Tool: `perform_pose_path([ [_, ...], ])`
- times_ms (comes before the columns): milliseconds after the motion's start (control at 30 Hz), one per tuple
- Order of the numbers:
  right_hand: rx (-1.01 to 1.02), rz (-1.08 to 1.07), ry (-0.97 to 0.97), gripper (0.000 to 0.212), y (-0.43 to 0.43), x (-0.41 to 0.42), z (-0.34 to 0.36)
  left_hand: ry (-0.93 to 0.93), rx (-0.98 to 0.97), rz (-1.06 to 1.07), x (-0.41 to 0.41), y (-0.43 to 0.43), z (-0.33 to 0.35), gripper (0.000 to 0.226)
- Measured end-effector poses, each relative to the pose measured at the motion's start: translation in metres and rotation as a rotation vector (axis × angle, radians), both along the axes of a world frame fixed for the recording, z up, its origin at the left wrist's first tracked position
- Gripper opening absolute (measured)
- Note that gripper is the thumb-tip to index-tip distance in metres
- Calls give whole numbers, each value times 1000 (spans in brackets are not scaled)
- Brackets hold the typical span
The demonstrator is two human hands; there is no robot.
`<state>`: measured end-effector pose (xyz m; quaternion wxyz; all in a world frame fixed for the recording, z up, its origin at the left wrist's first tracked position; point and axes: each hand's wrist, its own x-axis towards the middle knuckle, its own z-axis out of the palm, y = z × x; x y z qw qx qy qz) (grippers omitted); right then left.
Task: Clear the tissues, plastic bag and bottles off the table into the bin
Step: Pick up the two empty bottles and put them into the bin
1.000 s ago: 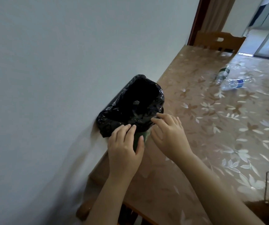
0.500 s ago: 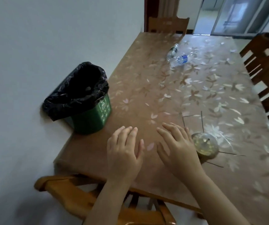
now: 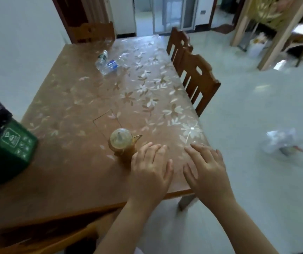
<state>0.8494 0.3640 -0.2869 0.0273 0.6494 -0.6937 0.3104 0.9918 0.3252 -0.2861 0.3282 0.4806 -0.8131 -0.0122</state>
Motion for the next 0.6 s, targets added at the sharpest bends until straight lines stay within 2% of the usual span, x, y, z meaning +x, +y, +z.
perform_pose_path([
  [300, 20, -305, -4, 39, 49, -104, -11, -7, 48, -324, -125, 7, -16, 36],
  [600, 110, -428, 25, 41, 26, -216, -5, 52, 72, -476, -255, -39, -12, 40],
])
